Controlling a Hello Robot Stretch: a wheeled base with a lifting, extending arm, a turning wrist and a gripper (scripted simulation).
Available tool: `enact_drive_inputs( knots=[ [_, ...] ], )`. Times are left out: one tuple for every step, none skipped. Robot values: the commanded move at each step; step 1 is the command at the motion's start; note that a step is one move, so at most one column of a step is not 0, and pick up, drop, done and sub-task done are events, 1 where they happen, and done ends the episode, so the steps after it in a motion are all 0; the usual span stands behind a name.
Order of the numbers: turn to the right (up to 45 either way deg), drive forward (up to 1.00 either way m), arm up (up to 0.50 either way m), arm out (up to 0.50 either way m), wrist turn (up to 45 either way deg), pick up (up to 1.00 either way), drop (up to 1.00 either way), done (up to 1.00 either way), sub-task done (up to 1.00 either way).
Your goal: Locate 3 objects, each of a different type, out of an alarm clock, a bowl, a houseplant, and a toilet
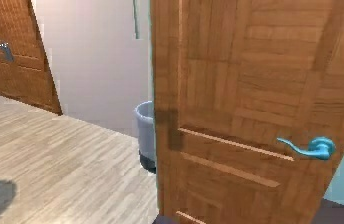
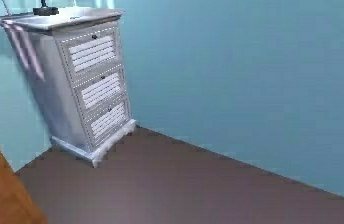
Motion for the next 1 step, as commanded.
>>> enact_drive_inputs(
  knots=[
    [0.0,0.15,0.0,0.0,0.0,0.0,0.0,0.0,0.0]
  ],
)
